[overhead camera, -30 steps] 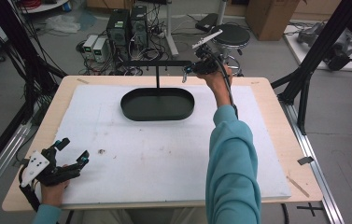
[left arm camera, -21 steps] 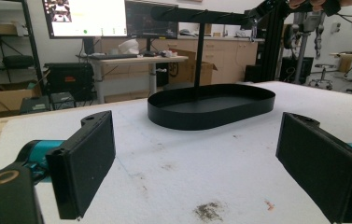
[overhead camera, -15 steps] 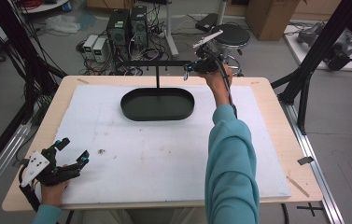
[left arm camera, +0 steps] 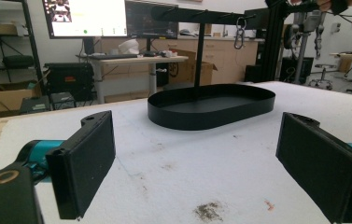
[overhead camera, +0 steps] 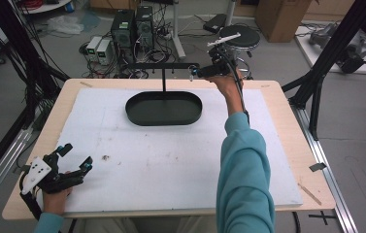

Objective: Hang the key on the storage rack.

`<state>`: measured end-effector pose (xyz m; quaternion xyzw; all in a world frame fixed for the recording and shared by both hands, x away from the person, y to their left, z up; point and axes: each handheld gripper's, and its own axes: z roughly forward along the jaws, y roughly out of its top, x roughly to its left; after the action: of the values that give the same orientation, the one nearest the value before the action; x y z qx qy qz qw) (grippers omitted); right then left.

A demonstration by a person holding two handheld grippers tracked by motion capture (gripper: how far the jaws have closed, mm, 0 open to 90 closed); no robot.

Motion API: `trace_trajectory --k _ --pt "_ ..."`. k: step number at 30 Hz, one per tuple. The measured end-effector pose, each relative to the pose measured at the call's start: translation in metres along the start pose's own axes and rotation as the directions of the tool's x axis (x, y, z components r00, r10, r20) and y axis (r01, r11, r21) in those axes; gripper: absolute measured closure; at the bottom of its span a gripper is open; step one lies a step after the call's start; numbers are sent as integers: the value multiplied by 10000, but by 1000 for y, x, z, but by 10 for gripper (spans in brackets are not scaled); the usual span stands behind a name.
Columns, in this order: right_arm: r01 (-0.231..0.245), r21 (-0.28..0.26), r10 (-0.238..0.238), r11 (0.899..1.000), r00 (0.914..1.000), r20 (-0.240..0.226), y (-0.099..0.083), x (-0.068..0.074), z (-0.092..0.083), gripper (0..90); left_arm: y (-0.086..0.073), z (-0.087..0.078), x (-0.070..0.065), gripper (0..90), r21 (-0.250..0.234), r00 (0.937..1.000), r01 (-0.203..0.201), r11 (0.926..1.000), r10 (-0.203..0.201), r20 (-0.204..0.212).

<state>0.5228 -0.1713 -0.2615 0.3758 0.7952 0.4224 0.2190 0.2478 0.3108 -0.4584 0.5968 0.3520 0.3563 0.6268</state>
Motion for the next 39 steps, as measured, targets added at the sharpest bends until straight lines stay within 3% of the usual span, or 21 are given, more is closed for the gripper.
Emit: trace_trajectory --k 1,4,6,8,10,12,13,16,20,21,22,23,24,25,27,28,29,30,35,39 --pt "0 0 0 10000 10000 0 0 0 0 18 0 0 0 121 -35 10000 7 10000 -7 -4" --pt "-388 -984 358 9944 9988 -327 -7 0 -19 5 0 0 0 121 -16 10000 -25 10000 25 2" --pt "-532 -1098 471 9925 9972 -577 -12 -1 -32 5 0 0 0 121 -27 10000 -29 10000 29 8" --pt "-278 -1008 227 9945 9984 -520 -16 -1 -46 5 0 0 0 121 -21 10000 -22 10000 22 -1" --pt "-186 -1569 78 9874 9976 -694 -22 -1 -60 5 0 0 0 121 -25 10000 -5 10000 5 -2" --pt "-207 -1773 30 9839 9950 -996 -29 0 -72 5 0 0 0 121 0 10000 -47 10000 47 5" --pt "-4 -2106 -242 9776 9931 -1145 -39 4 -82 5 0 0 0 121 0 10000 -43 10000 43 1" --pt "159 -2200 -464 9754 9899 -1343 -51 7 -92 5 0 0 0 121 -1 10000 -15 10000 15 -1" --pt "759 -2623 -1171 9620 9824 -1453 -84 20 -112 5 0 0 0 121 25 10000 -45 10000 45 3" --pt "829 -2811 -1309 9561 9789 -1567 -104 26 -122 5 0 0 0 121 19 10000 -18 10000 18 6" --pt "829 -2811 -1309 9561 9789 -1567 -104 26 -122 5 0 0 0 121 28 10000 -34 10000 34 11" --pt "828 -2913 -1343 9530 9777 -1614 -115 28 -126 5 0 0 0 121 36 10000 -41 10000 41 10" --pt "752 -3096 -1333 9479 9762 -1709 -137 32 -134 5 0 0 0 121 50 10000 -49 10000 49 4" --pt "752 -3096 -1333 9479 9762 -1709 -137 32 -134 5 0 0 0 121 46 10000 -58 10000 58 0" --pt "767 -3280 -1373 9415 9766 -1657 -157 36 -139 5 0 0 0 121 37 10000 -54 10000 54 -1" --pt "814 -3510 -1419 9328 9784 -1503 -182 39 -143 6 0 0 0 121 26 10000 -51 10000 51 -10" --pt "814 -3510 -1419 9328 9784 -1503 -182 39 -143 6 0 0 0 121 24 10000 -63 10000 63 -15" --pt "805 -3700 -1415 9255 9799 -1408 -193 40 -144 5 0 0 0 121 39 10000 -56 10000 56 -5" --pt "372 -4291 -1005 9025 9870 -1258 -246 40 -142 6 0 0 0 121 37 10000 -57 10000 57 -8" --pt "-106 -4507 -356 8926 9949 -940 -281 39 -134 5 0 0 -1 121 10 10000 -88 10000 88 -13"
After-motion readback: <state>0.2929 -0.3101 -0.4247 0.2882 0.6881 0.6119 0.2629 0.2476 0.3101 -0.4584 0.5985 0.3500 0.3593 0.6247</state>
